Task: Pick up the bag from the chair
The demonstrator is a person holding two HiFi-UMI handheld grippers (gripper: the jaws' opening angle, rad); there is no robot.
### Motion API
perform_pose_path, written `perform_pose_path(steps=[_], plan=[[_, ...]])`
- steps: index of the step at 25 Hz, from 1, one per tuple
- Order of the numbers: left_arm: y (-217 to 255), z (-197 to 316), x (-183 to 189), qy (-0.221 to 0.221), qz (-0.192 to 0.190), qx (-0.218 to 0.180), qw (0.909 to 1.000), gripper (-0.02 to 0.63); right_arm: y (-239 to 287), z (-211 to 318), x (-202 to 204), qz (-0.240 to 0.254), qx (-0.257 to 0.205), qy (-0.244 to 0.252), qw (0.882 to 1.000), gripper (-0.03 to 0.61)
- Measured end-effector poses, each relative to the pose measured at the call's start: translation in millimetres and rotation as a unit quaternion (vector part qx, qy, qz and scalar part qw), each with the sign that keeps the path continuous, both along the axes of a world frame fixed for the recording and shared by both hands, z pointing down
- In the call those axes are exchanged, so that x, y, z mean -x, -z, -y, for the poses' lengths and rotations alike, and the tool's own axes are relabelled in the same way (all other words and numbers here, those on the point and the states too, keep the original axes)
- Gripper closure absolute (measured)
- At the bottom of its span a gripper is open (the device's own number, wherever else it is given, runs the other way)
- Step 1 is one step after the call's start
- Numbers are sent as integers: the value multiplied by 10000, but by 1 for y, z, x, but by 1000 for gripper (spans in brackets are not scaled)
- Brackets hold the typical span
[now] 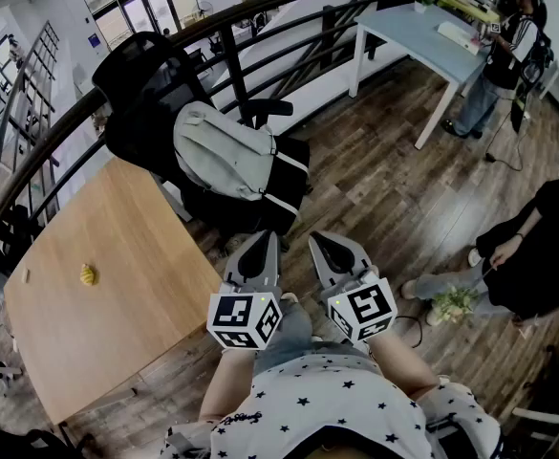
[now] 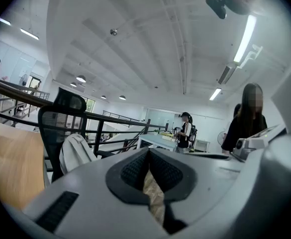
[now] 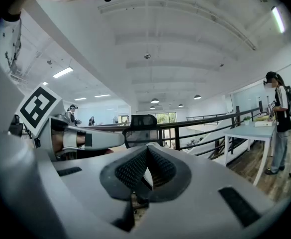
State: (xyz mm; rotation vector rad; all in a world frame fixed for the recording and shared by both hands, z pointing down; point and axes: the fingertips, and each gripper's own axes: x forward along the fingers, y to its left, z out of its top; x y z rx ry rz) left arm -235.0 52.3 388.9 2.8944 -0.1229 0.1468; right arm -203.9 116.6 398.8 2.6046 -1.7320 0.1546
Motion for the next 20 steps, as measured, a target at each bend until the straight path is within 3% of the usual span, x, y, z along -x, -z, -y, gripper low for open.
perform_pose_path(steps=[12, 20], plan=[[-3, 2, 49, -118, -35, 49, 9999, 601, 10, -7, 46, -187, -70, -237, 9995, 584], [-4, -1, 63, 98, -7, -44, 9999, 601, 10, -11, 59, -97, -149, 4, 9998, 584]])
